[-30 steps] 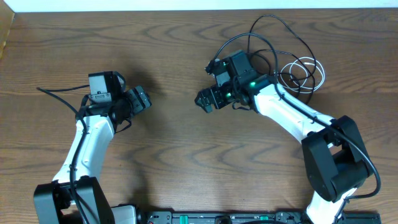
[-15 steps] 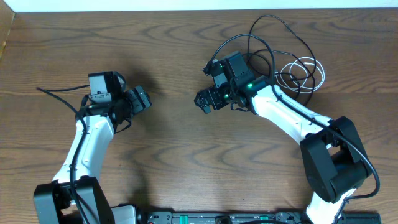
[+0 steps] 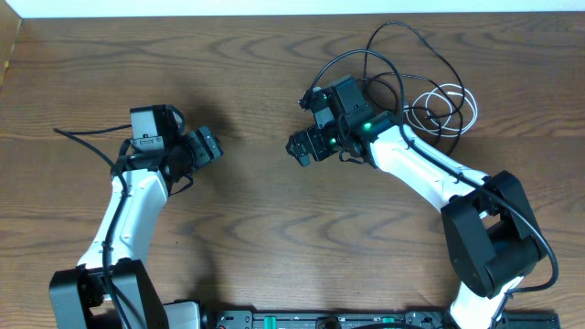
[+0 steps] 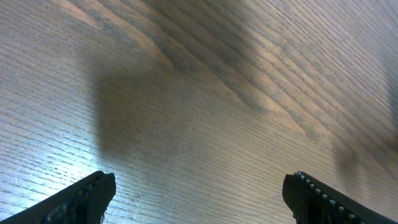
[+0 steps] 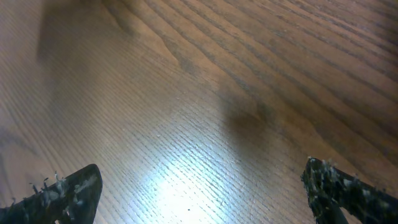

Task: Untangle cables

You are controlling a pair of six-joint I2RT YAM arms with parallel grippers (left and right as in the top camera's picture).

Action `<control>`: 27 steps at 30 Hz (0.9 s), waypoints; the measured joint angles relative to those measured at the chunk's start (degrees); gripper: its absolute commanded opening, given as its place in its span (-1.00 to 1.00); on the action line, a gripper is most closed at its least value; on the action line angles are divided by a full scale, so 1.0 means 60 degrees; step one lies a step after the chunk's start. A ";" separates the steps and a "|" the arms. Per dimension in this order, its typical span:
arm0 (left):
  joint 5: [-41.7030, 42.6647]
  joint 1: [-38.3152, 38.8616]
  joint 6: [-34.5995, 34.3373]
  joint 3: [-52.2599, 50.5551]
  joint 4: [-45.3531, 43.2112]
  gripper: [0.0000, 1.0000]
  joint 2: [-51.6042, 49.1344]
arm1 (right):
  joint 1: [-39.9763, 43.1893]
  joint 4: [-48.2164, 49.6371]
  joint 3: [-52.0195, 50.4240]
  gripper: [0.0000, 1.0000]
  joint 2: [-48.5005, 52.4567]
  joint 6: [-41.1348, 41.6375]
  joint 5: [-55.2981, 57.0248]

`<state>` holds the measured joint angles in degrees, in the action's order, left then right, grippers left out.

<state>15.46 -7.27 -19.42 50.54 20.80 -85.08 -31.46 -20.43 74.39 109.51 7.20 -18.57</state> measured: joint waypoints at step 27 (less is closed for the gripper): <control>0.0000 0.0000 0.0000 0.0000 0.0000 0.82 0.0000 | 0.0776 -0.0106 -0.0015 0.98 -0.1184 0.0000 0.0040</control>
<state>15.46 -7.27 -19.42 50.54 20.80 -85.08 -26.81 -21.06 74.30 102.41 7.20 -18.33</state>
